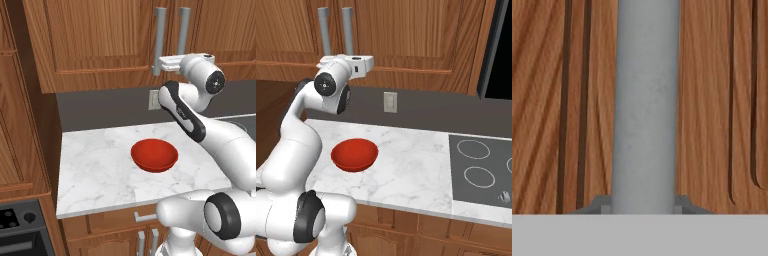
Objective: Open the cabinet. Pick the pear and banana from the cabinet and place them into the bowl. Then close the cabinet.
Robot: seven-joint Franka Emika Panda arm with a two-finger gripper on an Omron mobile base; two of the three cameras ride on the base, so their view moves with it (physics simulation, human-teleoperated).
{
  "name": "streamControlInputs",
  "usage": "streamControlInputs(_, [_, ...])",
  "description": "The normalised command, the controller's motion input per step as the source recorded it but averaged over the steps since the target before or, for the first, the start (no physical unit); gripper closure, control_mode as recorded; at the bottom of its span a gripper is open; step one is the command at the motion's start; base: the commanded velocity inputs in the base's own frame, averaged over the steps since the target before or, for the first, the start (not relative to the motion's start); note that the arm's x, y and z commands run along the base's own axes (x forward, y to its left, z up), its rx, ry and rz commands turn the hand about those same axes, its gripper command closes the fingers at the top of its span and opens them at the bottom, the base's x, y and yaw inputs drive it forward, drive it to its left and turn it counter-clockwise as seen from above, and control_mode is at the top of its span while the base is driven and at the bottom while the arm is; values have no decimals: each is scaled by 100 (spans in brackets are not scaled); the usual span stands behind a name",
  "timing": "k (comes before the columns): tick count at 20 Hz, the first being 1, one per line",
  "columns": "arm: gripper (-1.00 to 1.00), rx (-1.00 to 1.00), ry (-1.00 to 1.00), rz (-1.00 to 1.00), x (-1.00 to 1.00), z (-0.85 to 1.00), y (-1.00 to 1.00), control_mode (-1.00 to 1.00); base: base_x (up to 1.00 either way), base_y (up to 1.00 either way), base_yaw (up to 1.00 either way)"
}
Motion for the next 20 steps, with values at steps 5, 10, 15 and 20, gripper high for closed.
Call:
streamControlInputs(5, [100,0,-1,0,-8,16,-22,-100,0,0,0])
streamControlInputs(10, [100,2,0,0,-22,25,-54,-100,0,0,0])
streamControlInputs(15, [100,4,-3,0,-44,28,-77,-100,0,0,0])
streamControlInputs(20, [100,7,-4,0,-58,26,-95,-100,0,0,0])
